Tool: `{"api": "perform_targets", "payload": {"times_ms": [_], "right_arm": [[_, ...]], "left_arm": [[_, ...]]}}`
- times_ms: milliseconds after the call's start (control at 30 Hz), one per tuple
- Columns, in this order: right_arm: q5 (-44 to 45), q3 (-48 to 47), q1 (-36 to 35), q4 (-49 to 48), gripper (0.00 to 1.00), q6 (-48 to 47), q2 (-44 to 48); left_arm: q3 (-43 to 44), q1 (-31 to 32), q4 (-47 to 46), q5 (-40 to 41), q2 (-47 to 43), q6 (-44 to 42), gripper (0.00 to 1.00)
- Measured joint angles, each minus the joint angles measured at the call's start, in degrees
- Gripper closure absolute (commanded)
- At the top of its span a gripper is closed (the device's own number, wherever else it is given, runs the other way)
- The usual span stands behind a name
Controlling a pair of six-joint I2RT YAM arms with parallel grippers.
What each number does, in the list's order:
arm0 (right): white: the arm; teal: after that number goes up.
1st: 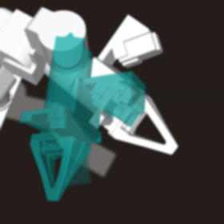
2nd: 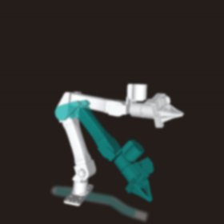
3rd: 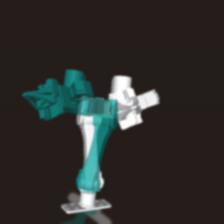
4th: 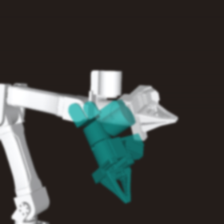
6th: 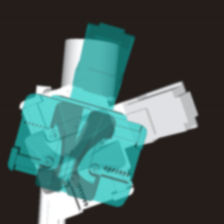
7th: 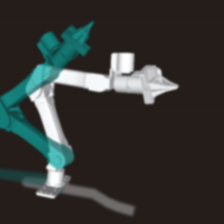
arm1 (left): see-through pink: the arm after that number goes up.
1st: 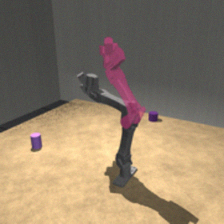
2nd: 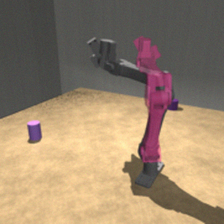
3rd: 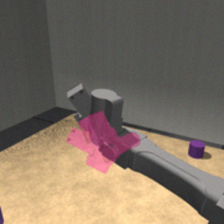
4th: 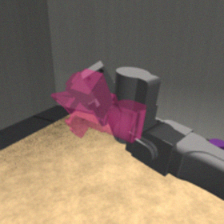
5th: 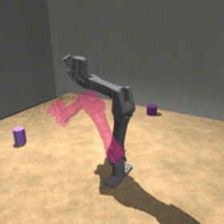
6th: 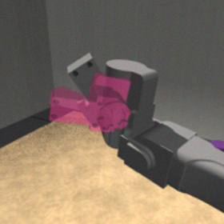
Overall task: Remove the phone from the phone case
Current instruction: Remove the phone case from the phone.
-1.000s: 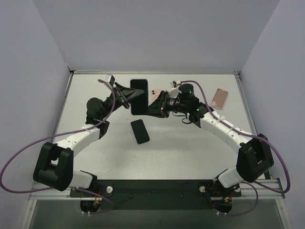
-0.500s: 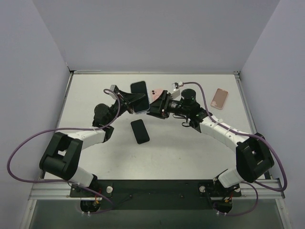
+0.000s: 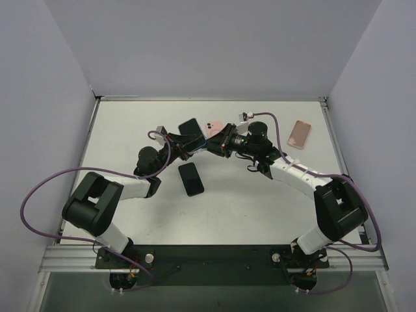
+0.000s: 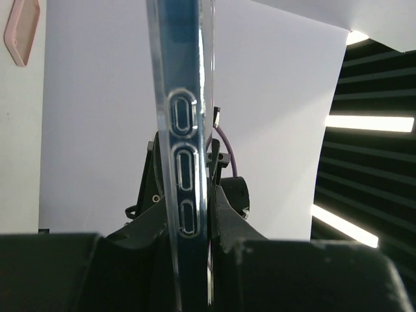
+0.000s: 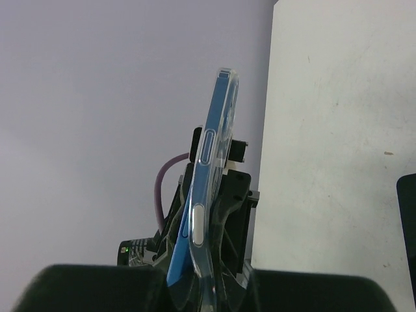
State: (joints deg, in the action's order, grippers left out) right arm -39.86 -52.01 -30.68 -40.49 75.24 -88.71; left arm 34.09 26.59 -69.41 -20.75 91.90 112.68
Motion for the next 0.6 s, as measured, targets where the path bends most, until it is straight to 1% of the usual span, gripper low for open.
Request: {"api": "perform_targets", "payload": {"times_ms": [100,133,233,267,333,367,400,433,500,600], "right_arm": [[0.0,-0.5,0.07,1.6,1.0,-0.02,0.02],[0.02,-0.68,0.09,2.23,1.0,-0.04,0.09],[0.59,-0.85,0.28,5.38,1.0,-1.07,1.14],[1.03,-0.9,0.35,6.69,1.0,-1.62,1.64],[1.7,-0.94,0.35,10.58,1.0,-3.15,3.67],[2.27,-0.94,0.33,11.96,1.0,-3.85,4.5],[2.58,-0.98,0.46,14.27,1.0,-4.76,5.55],[2.93,-0.98,0.76,16.48,1.0,-5.64,6.51],[3.52,-0.98,1.46,20.41,1.0,-7.43,8.07],[3.85,-0.98,2.29,24.72,1.0,-9.49,10.12]], "left_arm": [[0.0,0.0,0.52,0.04,-0.28,-1.03,1.0],[0.0,0.0,0.7,0.02,-0.39,-1.33,0.89],[0.0,0.04,0.92,-0.72,-0.39,-2.36,0.7],[0.0,0.13,0.96,-1.11,-0.39,-2.58,0.59],[0.0,0.48,0.92,-2.36,-0.46,-3.32,0.46],[0.0,0.81,0.72,-3.69,-0.61,-3.8,0.29],[-0.02,1.11,0.61,-4.11,-0.85,-4.13,0.27],[0.0,1.22,-0.17,-4.85,-1.18,-4.48,0.21],[0.07,1.33,-0.94,-6.49,-1.68,-5.68,0.17],[0.57,1.88,-1.29,-8.7,-1.75,-6.93,0.16]]}}
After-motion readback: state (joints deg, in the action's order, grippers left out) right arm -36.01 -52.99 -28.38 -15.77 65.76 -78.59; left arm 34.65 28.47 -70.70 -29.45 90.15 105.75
